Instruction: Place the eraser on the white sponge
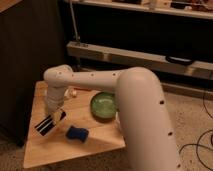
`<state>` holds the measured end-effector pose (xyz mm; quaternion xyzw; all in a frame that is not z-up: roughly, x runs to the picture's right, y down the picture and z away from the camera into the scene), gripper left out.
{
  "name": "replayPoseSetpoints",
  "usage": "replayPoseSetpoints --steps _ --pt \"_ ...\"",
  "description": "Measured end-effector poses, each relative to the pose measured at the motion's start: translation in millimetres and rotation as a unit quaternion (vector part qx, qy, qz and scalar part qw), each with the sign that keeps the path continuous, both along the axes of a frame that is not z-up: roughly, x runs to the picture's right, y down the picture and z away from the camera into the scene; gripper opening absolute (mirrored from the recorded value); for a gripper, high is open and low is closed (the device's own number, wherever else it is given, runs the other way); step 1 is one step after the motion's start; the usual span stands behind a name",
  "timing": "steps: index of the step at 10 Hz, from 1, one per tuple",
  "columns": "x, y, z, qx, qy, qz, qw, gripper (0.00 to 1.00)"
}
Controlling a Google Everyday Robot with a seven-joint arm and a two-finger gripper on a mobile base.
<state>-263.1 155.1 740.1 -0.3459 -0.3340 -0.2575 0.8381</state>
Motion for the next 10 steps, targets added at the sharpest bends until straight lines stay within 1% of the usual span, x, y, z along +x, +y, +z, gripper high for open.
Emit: replayPoseSetpoints --steps 1,2,3,5,7,9,10 --pt "14 11 -2.8 -0.003 0.027 0.026 0.9993 0.0" --pt "25 22 -4.2 -0.004 0.051 0.05 0.9975 0.0" --pt "34 34 -3.3 -0.005 0.075 0.075 0.9943 0.0" --pt "48 51 -5.7 0.003 0.112 0.119 0.9865 0.0" --pt "61 55 -9.5 0.017 0.14 0.152 0.9782 0.0" --pt "65 55 -12.2 0.022 0.157 0.172 0.9723 0.0" --pt "68 55 -10.5 0.022 0.161 0.178 0.9706 0.0"
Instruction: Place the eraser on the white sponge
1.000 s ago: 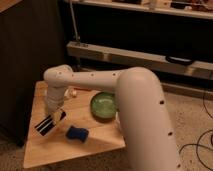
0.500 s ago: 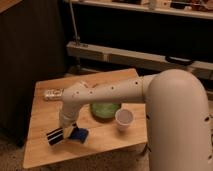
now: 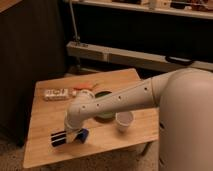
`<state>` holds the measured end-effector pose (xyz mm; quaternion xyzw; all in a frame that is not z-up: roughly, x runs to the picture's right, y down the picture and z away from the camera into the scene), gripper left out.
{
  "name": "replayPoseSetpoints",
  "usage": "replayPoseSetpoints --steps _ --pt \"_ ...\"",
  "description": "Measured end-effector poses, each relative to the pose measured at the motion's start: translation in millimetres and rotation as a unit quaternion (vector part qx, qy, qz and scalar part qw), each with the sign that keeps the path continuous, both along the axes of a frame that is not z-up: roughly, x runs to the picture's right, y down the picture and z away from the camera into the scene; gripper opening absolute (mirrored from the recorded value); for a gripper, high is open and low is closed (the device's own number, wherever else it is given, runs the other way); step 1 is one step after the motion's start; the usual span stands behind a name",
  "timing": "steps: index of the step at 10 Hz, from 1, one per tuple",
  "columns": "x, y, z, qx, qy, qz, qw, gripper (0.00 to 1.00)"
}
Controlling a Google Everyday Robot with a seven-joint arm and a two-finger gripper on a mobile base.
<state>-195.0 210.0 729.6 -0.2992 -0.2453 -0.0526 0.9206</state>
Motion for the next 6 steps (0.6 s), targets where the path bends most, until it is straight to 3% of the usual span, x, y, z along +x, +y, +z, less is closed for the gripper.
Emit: replayPoseSetpoints --steps 2,6 --pt "6 -1 8.2 -0.016 -0.002 0.012 0.9998 0.0" --pt "14 -15 22.9 -0.056 -0.034 0.002 0.9978 0.0"
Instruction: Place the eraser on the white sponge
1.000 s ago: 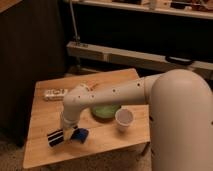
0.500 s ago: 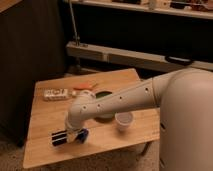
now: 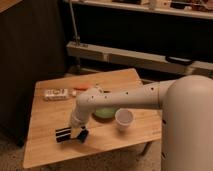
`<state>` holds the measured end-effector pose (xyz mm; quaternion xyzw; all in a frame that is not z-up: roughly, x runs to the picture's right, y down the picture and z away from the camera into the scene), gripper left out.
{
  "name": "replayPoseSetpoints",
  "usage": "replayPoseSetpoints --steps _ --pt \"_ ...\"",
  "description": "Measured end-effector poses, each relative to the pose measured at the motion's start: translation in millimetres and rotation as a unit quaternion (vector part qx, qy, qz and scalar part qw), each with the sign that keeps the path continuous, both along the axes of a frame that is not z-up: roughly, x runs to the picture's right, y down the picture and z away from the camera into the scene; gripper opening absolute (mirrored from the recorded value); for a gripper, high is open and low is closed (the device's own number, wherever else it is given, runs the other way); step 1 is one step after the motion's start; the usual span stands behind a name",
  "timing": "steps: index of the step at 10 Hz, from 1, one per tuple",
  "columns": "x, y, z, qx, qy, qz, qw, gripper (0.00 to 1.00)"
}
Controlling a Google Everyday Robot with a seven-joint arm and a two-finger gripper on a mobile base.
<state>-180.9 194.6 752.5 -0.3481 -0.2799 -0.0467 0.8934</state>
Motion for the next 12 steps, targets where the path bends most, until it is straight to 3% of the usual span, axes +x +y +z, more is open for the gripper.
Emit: replayPoseSetpoints --steps 3,5,7,8,12 --pt "-1 -19 -21.8 -0.018 -0.011 -0.03 0.9993 0.0" --pt "0 -20 -29.9 -0.028 -0.01 -0.04 0.9987 0.0" --pt "2 -12 -24.8 -0.036 -0.007 -0.043 0.9984 0.0" --pt "3 0 -12.8 -0.042 -0.007 -0.042 0.9982 0.0" --pt "5 11 4.9 -0.021 -0.013 -0.05 0.9984 0.0"
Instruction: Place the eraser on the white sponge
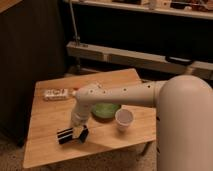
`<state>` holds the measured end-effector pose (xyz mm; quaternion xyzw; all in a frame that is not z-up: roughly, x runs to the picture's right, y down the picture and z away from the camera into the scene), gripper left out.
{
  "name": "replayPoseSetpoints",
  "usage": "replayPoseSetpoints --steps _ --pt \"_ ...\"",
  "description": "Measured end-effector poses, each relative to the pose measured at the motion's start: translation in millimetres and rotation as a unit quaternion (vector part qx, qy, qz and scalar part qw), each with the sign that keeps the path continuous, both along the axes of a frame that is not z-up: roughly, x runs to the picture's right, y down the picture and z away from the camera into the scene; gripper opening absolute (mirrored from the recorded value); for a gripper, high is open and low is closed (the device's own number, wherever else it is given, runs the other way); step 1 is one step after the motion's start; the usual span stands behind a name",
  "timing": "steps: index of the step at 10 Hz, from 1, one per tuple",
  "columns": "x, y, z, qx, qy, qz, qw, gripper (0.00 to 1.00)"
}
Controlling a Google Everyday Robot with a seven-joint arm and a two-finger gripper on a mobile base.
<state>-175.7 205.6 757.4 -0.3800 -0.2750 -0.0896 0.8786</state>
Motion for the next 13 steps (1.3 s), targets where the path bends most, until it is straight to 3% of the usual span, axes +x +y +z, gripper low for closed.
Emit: replayPoseSetpoints --steps 7,10,13 --pt "4 4 11.2 0.01 0.0 0.01 0.9999 0.01" --pt "9 -1 13.6 0.014 0.008 0.021 0.9997 0.21" --pt "9 -4 16.2 0.013 0.012 0.023 0.9996 0.23"
